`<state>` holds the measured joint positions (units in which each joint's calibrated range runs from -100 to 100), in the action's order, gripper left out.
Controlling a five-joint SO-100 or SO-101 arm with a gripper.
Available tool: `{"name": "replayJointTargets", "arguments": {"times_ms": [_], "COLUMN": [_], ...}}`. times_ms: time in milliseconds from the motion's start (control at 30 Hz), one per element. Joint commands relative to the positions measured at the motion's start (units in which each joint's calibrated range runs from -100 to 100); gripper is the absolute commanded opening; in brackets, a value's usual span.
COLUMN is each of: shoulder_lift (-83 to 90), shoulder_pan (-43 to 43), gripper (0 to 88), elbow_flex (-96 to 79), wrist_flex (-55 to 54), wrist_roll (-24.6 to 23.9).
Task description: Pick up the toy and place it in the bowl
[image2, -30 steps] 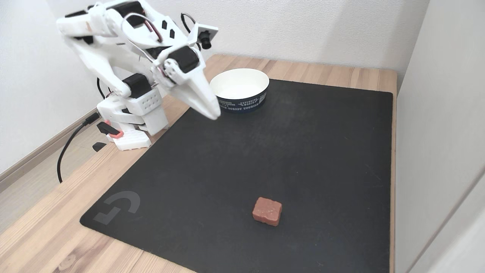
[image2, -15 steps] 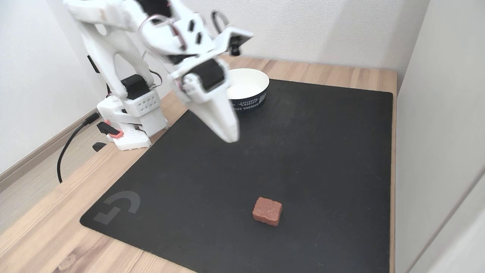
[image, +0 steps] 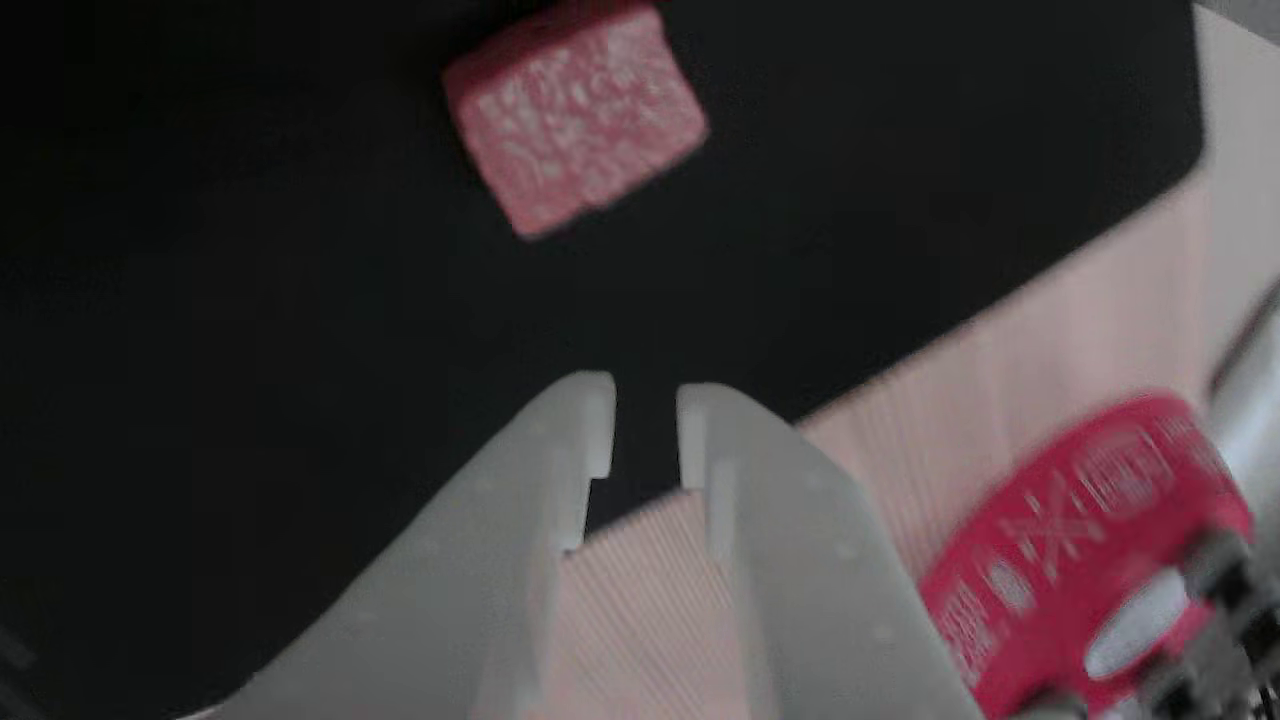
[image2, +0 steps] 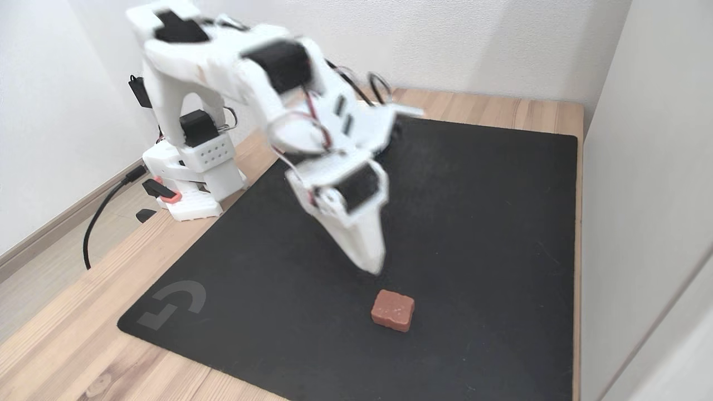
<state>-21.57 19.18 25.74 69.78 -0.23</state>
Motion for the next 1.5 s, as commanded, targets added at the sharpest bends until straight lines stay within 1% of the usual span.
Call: {"name": "replayJointTargets", "arguments": {"times_ms": [0, 167, 367, 600, 767, 1333, 1467], "shoulder_lift": [-7.41, -14.41, -18.24, -18.41, -18.08, -17.99, -18.33], "shoulder_pan": [0.68, 0.68, -0.91, -2.92, -3.25, -2.5, -1.58], "gripper": [2.2, 2.2, 2.2, 2.2, 2.2, 2.2, 2.2], "elbow_flex": [12.43, 19.73, 26.13, 26.22, 26.4, 29.55, 29.55], "wrist_flex": [2.45, 2.96, 3.13, 3.64, 7.53, 8.89, 10.75], "wrist_roll": [0.39, 0.39, 0.39, 0.39, 0.34, 0.44, 0.44]}}
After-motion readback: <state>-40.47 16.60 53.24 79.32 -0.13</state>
